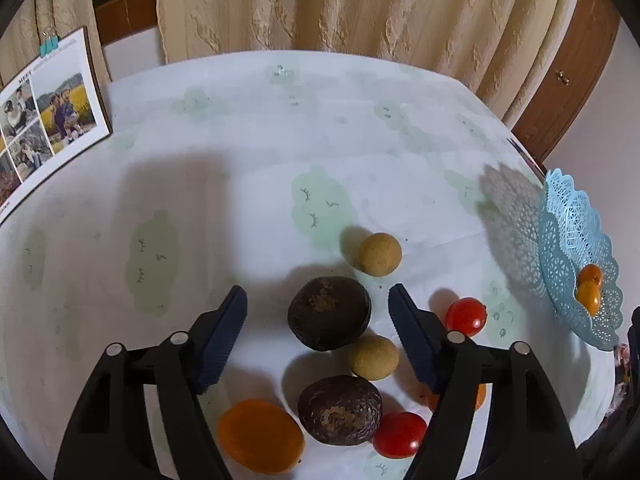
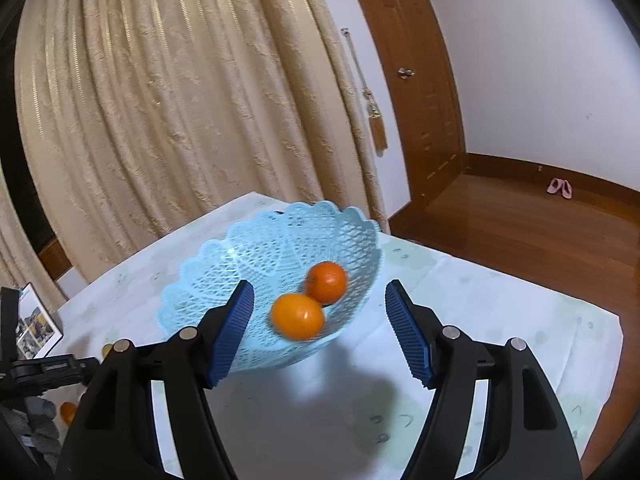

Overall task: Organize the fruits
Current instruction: 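Grasp the dark avocado with the left gripper, then grasp an orange and drop it into the basket with the right gripper while the left holds the avocado, then carry the avocado over the basket and open the left gripper, then withdraw both open grippers from the basket toward the remaining fruit, then grasp an orange with the left gripper while the right gripper approaches the red tomato, then grasp the red tomato and drop it into the basket with the right gripper while the left holds the orange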

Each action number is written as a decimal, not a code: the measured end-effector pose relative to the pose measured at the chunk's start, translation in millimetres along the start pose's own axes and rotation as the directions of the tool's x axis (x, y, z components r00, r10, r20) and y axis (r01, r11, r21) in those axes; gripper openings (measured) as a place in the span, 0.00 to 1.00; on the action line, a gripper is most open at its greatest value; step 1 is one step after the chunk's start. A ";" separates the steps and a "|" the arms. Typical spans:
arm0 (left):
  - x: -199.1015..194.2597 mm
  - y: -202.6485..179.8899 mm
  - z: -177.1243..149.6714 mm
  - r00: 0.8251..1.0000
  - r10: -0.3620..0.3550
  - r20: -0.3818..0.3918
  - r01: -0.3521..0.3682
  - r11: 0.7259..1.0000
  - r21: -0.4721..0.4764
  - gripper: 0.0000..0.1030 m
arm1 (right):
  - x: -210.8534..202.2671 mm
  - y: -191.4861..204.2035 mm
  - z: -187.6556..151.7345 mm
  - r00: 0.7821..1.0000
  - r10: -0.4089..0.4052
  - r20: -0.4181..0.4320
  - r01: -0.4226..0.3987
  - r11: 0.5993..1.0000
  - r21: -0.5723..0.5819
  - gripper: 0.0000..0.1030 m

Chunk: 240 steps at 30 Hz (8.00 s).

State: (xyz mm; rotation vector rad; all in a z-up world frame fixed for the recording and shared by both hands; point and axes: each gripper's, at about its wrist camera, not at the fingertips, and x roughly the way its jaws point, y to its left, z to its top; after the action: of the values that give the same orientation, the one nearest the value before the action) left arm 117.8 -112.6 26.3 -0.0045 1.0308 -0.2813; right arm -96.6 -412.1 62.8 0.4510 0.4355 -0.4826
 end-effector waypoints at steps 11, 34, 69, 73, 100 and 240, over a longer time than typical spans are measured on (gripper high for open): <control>2.6 2.1 -1.1 0.999 -0.043 0.000 0.043 0.999 0.000 0.41 | -8.4 38.4 -7.2 0.993 0.107 -0.045 -0.110 0.992 -0.067 0.68; -78.0 10.4 12.8 0.970 0.029 0.241 -0.030 1.000 0.004 0.41 | 33.9 174.8 -64.2 0.822 0.340 -0.456 -0.474 0.853 -0.217 0.65; -85.9 -19.1 -0.1 0.965 0.006 0.262 -0.026 0.997 0.075 0.41 | 22.2 79.5 2.7 0.966 0.167 -0.200 -0.199 0.968 -0.154 0.39; -89.8 -29.3 -0.9 0.962 -0.002 0.274 -0.024 0.996 0.091 0.41 | 31.2 59.1 10.1 0.977 0.115 -0.182 -0.142 0.979 -0.145 0.39; -61.9 -138.8 -3.8 0.972 -0.110 0.208 0.048 0.958 0.282 0.41 | 15.0 -8.9 5.7 0.998 -0.055 0.027 0.054 0.998 0.035 0.61; -73.4 43.2 -71.4 0.983 0.053 0.176 -0.068 0.994 0.082 0.40 | 25.9 221.5 -103.5 0.763 0.300 -0.573 -0.582 0.705 -0.406 0.29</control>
State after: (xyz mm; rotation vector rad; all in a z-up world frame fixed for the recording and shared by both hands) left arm 31.8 -44.8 45.6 0.0808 0.8430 -0.2657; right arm 11.1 -192.9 33.5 0.0689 0.8812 0.2769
